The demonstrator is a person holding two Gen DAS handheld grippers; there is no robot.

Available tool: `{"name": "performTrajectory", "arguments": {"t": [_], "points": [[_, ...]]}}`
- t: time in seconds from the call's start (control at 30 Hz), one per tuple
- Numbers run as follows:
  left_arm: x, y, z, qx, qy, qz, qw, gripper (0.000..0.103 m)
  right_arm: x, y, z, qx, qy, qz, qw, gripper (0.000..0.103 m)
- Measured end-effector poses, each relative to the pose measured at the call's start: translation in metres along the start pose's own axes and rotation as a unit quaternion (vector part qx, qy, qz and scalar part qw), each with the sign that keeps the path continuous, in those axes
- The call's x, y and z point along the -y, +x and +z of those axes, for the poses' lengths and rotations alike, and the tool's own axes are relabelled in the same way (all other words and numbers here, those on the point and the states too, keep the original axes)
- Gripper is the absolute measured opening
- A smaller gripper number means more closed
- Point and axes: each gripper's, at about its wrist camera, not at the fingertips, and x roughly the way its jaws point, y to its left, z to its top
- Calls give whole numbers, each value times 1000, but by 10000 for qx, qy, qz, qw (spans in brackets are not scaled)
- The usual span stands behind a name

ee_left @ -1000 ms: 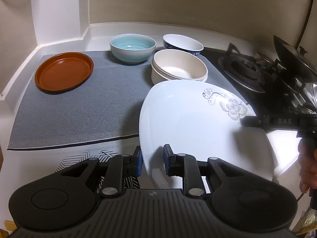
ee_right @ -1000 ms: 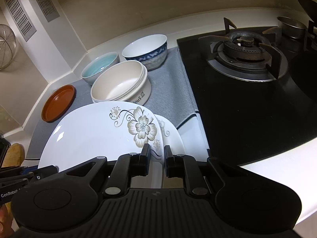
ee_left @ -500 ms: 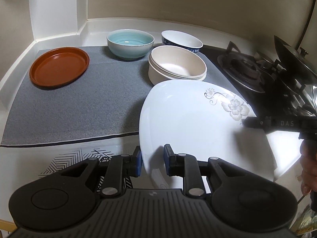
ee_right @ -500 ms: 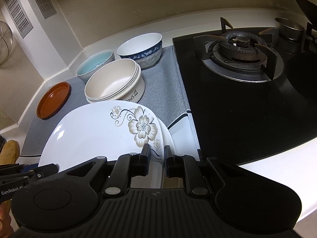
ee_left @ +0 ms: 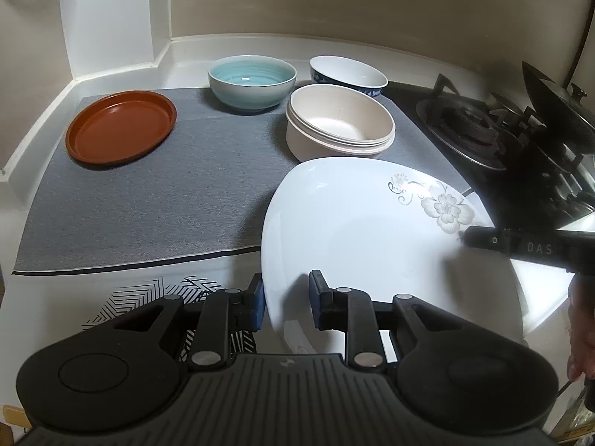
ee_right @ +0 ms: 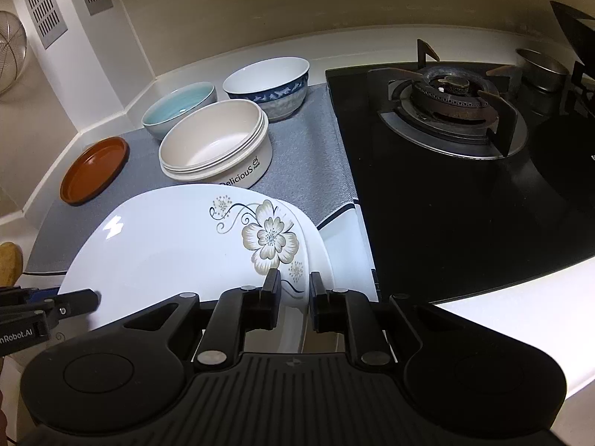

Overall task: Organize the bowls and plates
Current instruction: 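Hold the plate with both grippers and position it above the other white plate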

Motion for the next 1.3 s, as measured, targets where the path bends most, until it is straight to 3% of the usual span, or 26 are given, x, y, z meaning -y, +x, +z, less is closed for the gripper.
{"name": "performTrajectory", "arguments": {"t": [0.8,1.3], "points": [[9,-3,0,-44,322,278,9991,28,-25,-3,-13,303,-1068,-531,9924,21],[9,-6,-5,-107,328,177,9992,28,-23,-22,-13,585,-1014,-767,9902,22]]}}
